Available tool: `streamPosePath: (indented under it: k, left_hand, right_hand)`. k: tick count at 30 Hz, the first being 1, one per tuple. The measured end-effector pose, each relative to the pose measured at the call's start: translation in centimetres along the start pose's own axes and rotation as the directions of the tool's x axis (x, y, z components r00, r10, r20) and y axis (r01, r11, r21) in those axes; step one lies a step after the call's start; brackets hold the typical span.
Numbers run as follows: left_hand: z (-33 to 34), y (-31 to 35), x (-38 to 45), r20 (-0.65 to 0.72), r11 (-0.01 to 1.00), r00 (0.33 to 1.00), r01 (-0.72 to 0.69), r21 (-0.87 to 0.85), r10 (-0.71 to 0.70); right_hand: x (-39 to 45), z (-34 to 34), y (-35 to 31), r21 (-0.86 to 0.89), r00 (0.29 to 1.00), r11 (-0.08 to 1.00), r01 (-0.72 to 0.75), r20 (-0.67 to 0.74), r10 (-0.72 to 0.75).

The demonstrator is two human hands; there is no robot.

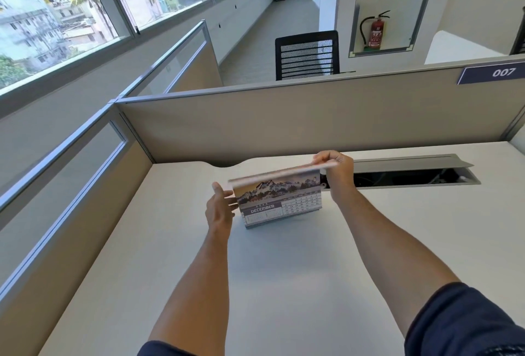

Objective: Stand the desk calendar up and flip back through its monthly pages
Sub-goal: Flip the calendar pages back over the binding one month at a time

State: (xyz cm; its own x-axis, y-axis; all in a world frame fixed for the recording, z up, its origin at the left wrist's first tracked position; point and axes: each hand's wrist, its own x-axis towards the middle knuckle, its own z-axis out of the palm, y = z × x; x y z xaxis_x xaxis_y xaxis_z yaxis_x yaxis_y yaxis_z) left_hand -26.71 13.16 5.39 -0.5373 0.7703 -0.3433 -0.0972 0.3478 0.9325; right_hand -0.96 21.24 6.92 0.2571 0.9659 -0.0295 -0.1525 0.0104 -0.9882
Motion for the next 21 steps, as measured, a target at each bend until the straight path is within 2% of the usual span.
streamPosePath:
  k: [2,5,7,9,11,13,17,21]
  left_hand:
    - [-0.6,0.3,0.2,0.009,0.998,1.0,0.015,-0.063,-0.014]
    - [-1.2,0.4,0.4,0.039,0.995,0.999,-0.001,-0.097,0.005]
    - [-1.2,0.4,0.1,0.06,0.997,0.995,-0.074,-0.024,0.075]
    - [-0.9,0.5,-0.5,0.07,0.976,0.983,-0.18,0.122,0.172]
    - [-0.6,0.6,-1.1,0.054,0.917,0.963,-0.268,0.295,0.264]
    - [-0.1,0.7,-1.4,0.016,0.867,0.951,-0.289,0.407,0.309]
    - [0.4,0.3,-1.4,-0.044,0.859,0.951,-0.257,0.443,0.307]
    - [0.6,0.0,-1.3,-0.047,0.858,0.946,-0.271,0.437,0.322]
  right_hand:
    - [0.2,-0.8,0.0,0.028,0.998,0.998,-0.062,-0.018,0.062]
    - [0.4,-1.7,-0.2,-0.087,0.997,0.994,-0.071,0.0,0.072]
    - [0.0,-1.7,-0.2,-0.176,0.998,0.984,-0.041,0.032,0.047]
    - [-0.4,-1.5,-0.2,-0.318,0.999,0.948,0.027,0.036,-0.016]
    - [-0.7,-1.1,-0.3,-0.456,0.995,0.884,0.099,0.041,-0.09]
    - [-0.7,-0.7,-0.4,-0.498,0.995,0.861,0.099,0.021,-0.101]
    - [-0.7,-0.4,-0.8,-0.563,1.0,0.827,-0.001,-0.016,-0.01]
    - [-0.8,0.1,-1.5,-0.643,0.995,0.76,-0.094,-0.092,0.045]
